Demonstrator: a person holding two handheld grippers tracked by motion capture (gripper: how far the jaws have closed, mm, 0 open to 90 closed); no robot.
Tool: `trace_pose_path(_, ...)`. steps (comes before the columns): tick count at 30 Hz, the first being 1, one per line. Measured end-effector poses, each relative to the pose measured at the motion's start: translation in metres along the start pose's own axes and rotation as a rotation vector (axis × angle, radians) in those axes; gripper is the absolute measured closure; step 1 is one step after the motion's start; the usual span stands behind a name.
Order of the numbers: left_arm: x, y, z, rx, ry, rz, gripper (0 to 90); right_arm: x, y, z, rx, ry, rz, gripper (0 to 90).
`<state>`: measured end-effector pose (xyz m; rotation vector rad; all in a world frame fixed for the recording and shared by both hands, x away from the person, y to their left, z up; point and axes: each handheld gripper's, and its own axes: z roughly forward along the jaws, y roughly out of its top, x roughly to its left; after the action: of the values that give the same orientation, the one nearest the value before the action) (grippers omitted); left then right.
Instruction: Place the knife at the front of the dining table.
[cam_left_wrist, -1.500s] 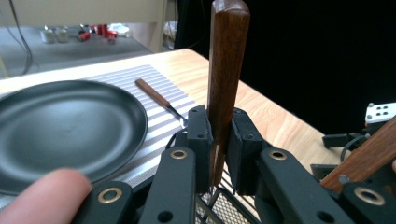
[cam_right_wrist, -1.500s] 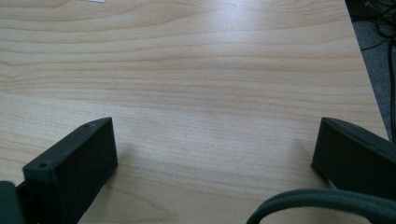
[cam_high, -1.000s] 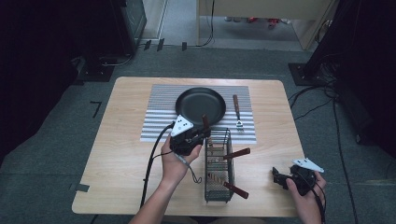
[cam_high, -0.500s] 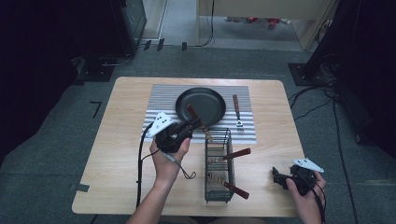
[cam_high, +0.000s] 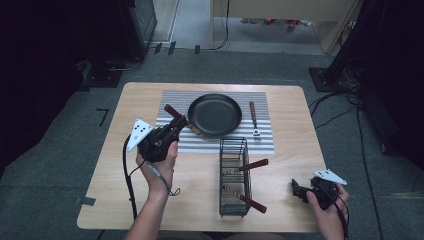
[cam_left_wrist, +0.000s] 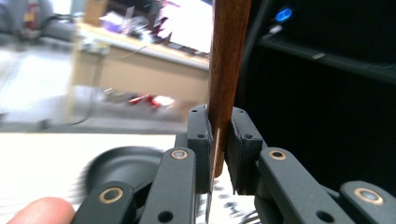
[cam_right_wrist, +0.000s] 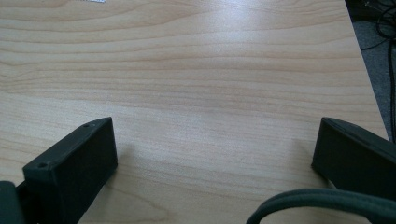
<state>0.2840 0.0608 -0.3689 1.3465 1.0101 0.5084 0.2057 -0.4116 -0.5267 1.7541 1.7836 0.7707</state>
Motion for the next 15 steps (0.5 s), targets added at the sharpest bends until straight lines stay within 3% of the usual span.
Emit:
trace_pose_path(1,0.009,-0.006,0.002,0.042,0.067,0.022,81.8,0.0,0.0,0.0,0.003,0.0,-0.002,0.0)
trace_pose_path(2,0.009,-0.006,0.002,0.042,0.067,0.022,81.7,0.0,0.0,0.0,0.003,0.0,-0.002,0.0)
trace_pose_path(5,0.021,-0.015,0.008,0.124,0.176,0.076,81.6,0.0,0.0,0.0,0.002,0.0,0.0,0.0)
trace_pose_path(9,0.039,-0.026,0.02,0.222,0.239,0.095,81.6,0.0,0.0,0.0,0.002,0.0,0.0,0.0)
trace_pose_path(15,0.061,-0.024,0.037,0.316,0.301,0.076,81.7,0.0,0.0,0.0,0.002,0.0,0.0,0.0)
